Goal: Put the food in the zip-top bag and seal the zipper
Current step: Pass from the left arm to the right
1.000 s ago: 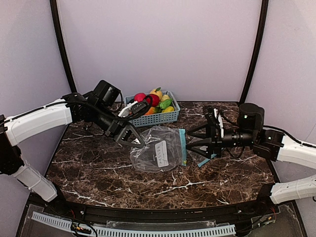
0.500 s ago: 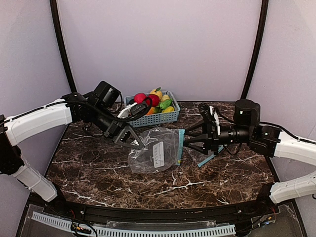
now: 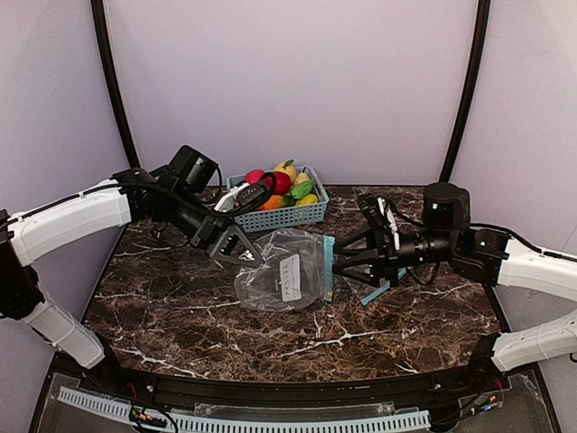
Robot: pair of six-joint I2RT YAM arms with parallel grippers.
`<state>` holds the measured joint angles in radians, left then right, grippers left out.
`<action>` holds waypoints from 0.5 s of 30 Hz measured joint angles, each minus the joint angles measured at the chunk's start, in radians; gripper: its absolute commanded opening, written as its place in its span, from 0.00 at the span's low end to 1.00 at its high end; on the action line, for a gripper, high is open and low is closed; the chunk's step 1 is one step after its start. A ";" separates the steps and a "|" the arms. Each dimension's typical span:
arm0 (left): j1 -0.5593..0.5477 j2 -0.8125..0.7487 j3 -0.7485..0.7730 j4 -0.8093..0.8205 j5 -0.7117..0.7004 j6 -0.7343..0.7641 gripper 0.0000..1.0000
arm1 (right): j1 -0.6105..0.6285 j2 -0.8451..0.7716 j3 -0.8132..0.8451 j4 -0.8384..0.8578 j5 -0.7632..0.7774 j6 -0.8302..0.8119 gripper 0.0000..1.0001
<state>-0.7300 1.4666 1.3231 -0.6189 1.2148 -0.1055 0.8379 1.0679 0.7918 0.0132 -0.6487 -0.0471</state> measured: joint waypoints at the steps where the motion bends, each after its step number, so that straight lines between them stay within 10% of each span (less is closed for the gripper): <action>1: 0.001 0.001 0.000 0.002 0.000 -0.003 0.01 | 0.000 0.000 0.000 0.000 -0.002 0.000 0.43; 10: 0.002 0.009 0.000 0.003 0.001 -0.005 0.01 | 0.000 0.042 0.000 0.003 -0.014 0.002 0.29; 15: 0.002 0.009 0.000 0.003 0.001 -0.005 0.01 | 0.000 0.052 0.001 0.006 -0.029 0.007 0.04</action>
<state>-0.7284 1.4754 1.3231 -0.6155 1.2156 -0.1101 0.8379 1.1198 0.7929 0.0196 -0.6773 -0.0402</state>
